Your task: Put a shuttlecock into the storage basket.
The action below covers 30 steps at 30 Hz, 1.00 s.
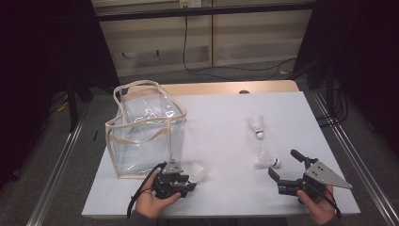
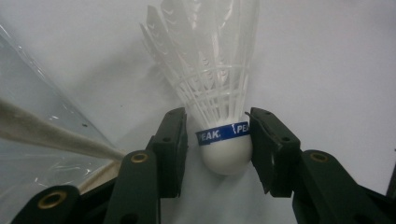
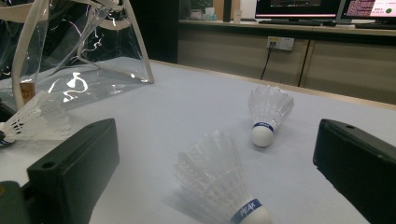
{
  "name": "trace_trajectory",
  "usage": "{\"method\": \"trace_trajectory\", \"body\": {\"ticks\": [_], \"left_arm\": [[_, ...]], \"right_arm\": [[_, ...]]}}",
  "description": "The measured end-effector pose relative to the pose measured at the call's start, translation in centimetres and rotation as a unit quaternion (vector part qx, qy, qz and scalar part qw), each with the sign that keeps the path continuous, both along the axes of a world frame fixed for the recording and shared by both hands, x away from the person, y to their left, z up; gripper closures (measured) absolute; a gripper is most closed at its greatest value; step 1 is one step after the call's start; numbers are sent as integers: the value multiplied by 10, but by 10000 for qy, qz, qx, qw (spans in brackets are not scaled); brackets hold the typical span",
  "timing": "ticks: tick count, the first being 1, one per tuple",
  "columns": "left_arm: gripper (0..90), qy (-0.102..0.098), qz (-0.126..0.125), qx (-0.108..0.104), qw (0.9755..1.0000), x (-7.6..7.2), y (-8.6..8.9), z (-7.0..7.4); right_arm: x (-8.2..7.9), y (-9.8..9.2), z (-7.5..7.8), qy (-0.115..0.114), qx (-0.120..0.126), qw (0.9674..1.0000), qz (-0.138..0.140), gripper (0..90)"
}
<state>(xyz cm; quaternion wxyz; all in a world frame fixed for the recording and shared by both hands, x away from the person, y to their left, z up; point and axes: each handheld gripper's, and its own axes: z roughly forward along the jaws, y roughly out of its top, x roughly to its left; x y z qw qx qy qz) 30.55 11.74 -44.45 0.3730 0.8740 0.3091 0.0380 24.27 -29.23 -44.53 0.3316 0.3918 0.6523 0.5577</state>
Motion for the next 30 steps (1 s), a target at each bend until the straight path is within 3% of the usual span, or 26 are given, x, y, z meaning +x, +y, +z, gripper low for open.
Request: {"method": "trace_trajectory", "body": {"ticks": [20,24,30], "left_arm": [[621,51,52,91,9999,0,-3,1],[650,180,133,113,9997,2,-4,2],[654,217,163,114,9996,3,-4,3]], "right_arm": [[-1,0,0,-26,-39,10000,29,4],[-1,0,0,-26,-41,10000,20,4],[-1,0,1,-26,-29,10000,17,4]]}}
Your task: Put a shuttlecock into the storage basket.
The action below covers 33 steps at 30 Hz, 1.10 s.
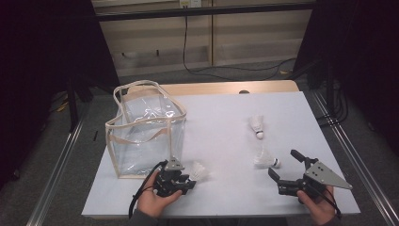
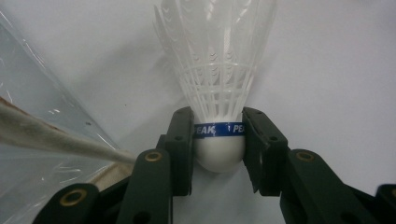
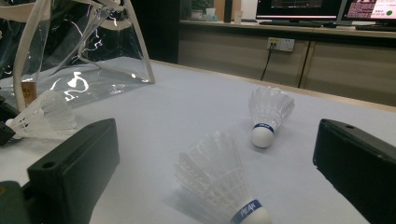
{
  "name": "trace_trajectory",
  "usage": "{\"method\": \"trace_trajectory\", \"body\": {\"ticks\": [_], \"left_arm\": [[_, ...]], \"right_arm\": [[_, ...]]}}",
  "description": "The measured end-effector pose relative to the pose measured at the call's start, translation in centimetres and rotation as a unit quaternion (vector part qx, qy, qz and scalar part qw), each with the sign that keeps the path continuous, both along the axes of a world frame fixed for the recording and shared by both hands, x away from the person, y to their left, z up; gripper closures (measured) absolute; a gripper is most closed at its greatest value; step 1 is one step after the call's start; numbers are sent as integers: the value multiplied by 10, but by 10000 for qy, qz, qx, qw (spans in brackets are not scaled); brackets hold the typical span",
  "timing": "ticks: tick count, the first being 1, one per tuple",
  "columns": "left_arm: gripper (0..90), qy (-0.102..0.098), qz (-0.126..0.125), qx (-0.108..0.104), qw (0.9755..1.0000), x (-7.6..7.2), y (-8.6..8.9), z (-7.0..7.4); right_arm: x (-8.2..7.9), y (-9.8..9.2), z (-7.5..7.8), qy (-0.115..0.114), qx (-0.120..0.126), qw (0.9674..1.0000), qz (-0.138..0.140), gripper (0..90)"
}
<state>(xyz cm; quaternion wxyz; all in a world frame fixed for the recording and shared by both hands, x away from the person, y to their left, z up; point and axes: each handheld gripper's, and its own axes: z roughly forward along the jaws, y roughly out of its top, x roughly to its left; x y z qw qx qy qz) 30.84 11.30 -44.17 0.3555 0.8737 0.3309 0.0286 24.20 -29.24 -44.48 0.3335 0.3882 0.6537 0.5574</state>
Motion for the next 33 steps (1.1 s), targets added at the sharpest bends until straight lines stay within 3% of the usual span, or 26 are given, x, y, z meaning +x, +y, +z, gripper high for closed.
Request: {"method": "trace_trajectory", "body": {"ticks": [20,26,33], "left_arm": [[657,328,-51,-249,9991,7,3,11],[657,515,-32,-419,9978,9,4,20],[657,586,-91,-480,9971,13,2,27]], "right_arm": [[1,-4,-1,3,52,10000,-32,4],[1,-4,-1,31,66,10000,-60,4],[2,-5,-1,28,49,10000,-39,4]]}}
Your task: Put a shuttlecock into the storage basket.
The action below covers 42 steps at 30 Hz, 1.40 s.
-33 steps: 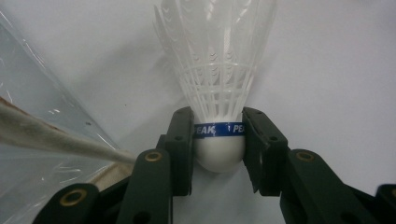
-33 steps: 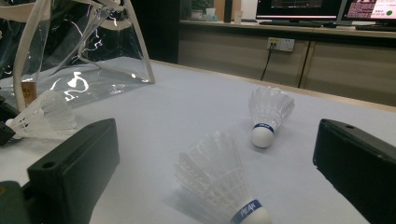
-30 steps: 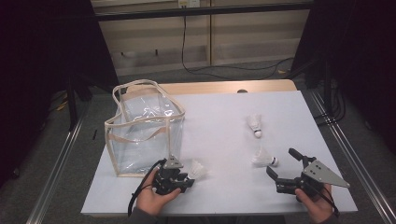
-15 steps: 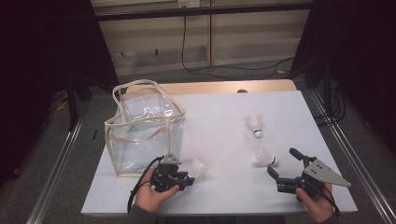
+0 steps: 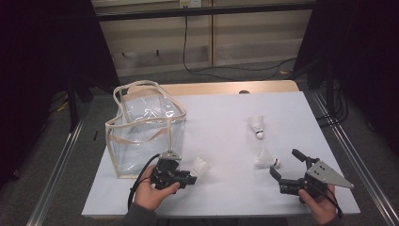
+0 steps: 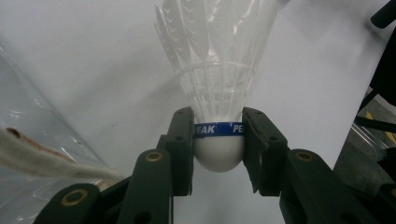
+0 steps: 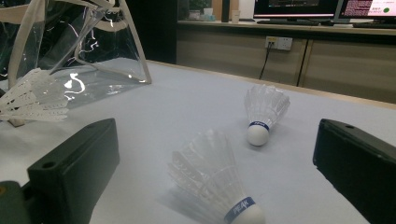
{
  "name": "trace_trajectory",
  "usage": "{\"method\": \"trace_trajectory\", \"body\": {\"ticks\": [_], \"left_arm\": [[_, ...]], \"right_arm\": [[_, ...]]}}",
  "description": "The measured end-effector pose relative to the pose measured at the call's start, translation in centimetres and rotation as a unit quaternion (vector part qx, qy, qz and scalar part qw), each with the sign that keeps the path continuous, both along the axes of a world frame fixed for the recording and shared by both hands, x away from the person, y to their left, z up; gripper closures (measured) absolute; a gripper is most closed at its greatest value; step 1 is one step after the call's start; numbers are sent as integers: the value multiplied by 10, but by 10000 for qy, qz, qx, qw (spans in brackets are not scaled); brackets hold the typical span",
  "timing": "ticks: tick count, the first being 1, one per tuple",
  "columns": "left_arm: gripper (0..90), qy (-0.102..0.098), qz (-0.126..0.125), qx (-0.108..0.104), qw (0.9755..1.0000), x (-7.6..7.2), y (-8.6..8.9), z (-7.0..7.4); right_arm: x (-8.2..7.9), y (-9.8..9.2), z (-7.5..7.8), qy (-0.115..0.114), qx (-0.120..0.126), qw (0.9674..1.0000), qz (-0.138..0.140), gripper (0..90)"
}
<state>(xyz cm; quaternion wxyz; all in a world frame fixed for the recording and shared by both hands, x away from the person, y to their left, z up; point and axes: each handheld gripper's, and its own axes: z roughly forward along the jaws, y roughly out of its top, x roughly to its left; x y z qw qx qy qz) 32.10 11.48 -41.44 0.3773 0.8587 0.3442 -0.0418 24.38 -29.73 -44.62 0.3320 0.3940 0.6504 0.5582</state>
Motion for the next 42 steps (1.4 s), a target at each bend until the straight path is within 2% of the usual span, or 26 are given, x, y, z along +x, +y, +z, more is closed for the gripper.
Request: {"method": "trace_trajectory", "body": {"ticks": [6,11,15,23,26,31,42], "left_arm": [[658,23,-84,8,10000,2,-2,5],[657,71,-220,-17,9997,6,-2,17],[657,105,-215,-110,9997,8,-2,23],[658,94,-252,-45,9996,13,-4,40],[657,75,-248,-77,9996,14,-3,43],[658,68,-241,2,9997,16,-5,47],[657,75,-252,37,9996,20,-7,55]], "right_arm": [[0,0,0,3,23,10000,17,4],[0,0,0,-9,12,10000,14,5],[0,0,0,-1,26,10000,-10,5],[0,0,0,-9,11,10000,16,5],[1,0,-1,12,8,10000,7,5],[1,0,-1,13,7,10000,12,5],[1,1,-1,42,2,10000,38,5]]}}
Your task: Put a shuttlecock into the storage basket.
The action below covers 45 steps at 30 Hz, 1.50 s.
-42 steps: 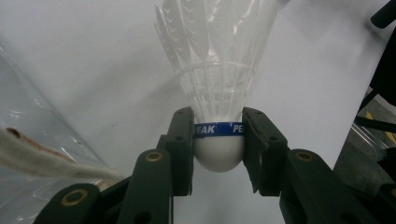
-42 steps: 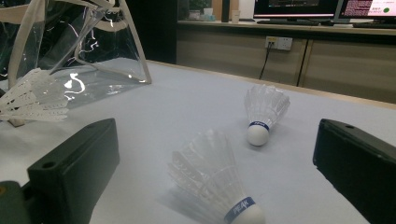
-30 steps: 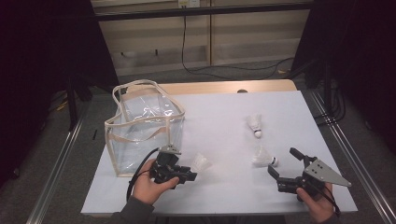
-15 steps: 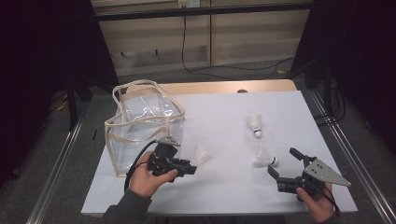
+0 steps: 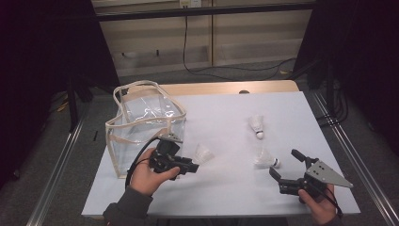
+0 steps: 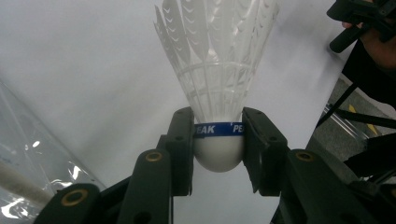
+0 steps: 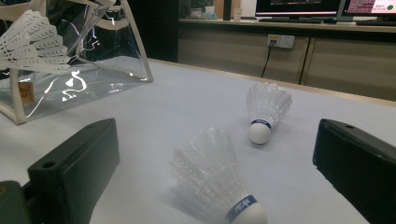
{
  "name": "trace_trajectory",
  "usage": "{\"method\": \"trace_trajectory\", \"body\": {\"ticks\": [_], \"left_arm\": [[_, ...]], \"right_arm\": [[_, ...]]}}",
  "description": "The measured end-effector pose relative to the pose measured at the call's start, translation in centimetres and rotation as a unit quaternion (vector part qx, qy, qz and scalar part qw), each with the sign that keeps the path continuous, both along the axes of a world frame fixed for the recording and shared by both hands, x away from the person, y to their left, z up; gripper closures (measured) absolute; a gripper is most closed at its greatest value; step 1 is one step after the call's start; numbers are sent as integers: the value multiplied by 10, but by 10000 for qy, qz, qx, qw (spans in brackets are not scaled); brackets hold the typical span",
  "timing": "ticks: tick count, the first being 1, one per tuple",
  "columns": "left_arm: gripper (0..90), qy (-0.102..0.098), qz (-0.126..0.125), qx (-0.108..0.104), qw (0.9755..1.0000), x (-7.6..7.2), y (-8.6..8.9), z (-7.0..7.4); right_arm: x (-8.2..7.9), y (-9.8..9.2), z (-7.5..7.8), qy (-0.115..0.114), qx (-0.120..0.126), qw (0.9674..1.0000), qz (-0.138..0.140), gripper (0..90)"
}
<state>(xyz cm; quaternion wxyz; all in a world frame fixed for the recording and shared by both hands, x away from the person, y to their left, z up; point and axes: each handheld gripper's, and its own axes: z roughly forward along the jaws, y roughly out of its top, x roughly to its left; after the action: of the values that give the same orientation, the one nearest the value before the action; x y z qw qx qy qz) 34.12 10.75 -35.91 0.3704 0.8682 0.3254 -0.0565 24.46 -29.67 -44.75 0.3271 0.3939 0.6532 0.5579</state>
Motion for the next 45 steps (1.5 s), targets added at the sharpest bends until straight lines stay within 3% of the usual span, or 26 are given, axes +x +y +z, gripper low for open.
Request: {"method": "trace_trajectory", "body": {"ticks": [34,45], "left_arm": [[658,114,-160,140,9997,10,-12,37],[658,132,-222,275,9993,14,-14,46]], "right_arm": [[-1,0,1,8,2,10000,21,6],[-1,0,1,14,5,10000,45,5]]}}
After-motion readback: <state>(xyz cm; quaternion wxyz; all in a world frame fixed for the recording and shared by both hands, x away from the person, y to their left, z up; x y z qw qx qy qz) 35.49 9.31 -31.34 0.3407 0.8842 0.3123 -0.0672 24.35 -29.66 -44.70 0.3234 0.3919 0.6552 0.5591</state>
